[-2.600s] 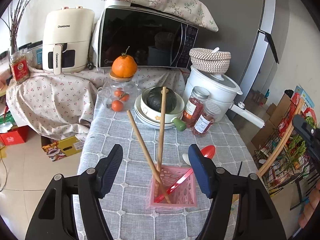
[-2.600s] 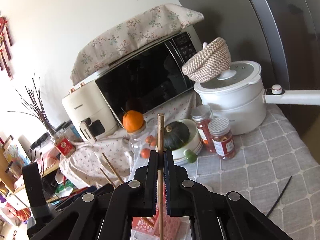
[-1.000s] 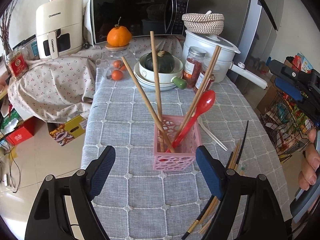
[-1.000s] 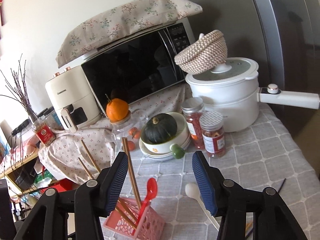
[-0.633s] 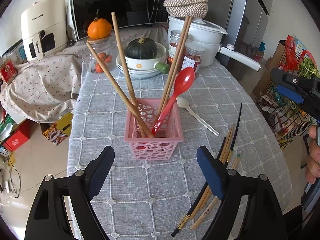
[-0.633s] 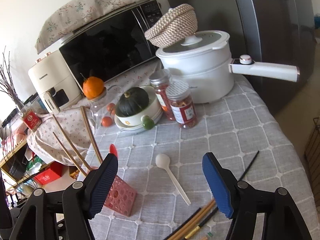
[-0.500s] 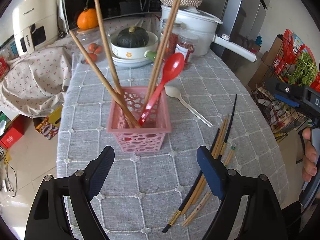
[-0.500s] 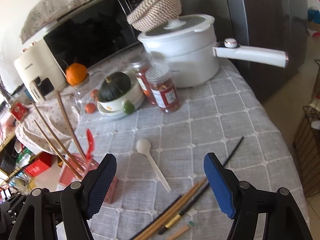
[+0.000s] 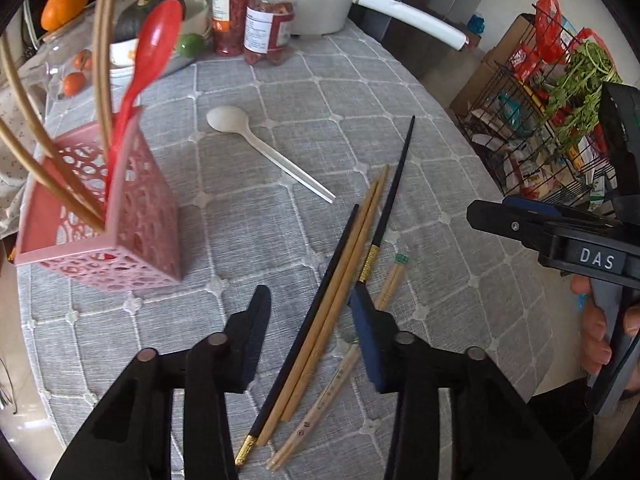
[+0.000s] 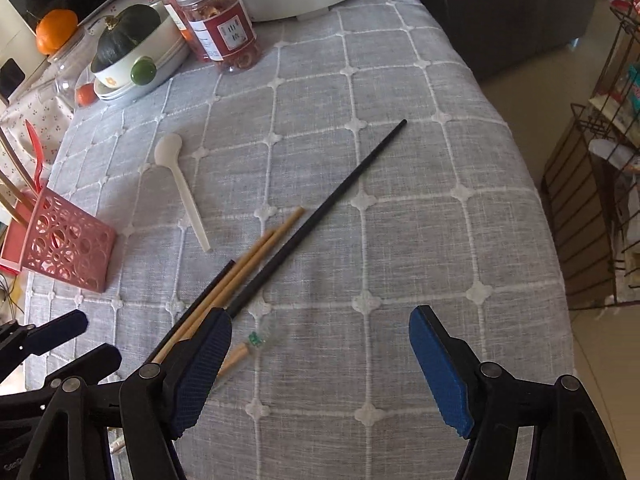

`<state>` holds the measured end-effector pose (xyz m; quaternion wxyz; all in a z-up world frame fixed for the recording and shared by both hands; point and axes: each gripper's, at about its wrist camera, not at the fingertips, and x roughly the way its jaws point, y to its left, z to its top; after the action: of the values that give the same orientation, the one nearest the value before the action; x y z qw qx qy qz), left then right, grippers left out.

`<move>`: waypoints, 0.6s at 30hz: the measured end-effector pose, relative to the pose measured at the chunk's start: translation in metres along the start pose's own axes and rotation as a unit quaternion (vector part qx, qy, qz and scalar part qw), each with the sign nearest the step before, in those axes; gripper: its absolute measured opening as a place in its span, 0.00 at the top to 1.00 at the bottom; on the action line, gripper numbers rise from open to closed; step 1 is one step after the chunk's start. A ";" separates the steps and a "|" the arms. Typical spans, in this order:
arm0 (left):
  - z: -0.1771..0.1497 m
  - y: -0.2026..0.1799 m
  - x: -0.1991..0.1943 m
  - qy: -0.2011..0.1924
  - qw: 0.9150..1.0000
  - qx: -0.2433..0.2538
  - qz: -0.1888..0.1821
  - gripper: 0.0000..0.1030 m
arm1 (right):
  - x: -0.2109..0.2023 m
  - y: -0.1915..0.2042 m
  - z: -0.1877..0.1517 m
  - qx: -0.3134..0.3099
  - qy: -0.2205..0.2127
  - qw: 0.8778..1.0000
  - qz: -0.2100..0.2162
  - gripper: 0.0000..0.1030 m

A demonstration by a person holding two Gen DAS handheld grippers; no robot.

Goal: Organize utensils
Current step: 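Grasp a black chopstick with the left tool while the right tool reaches toward the remaining chopsticks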

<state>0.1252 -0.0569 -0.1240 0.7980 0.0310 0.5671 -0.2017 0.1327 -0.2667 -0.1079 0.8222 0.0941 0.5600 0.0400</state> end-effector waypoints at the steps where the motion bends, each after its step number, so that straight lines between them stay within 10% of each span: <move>1: 0.002 -0.001 0.006 0.006 1.000 0.001 0.000 0.72 | 0.000 -0.002 0.000 0.001 0.001 1.000 0.000 0.24; 18: 0.024 -0.001 0.048 0.035 0.999 0.004 0.008 0.89 | -0.003 -0.020 -0.001 0.007 0.002 1.000 -0.004 0.24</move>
<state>0.1594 -0.0783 -0.1596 0.7792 0.0457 0.5936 -0.1960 0.1301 -0.2870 -0.1098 0.8207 0.0974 0.5621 0.0329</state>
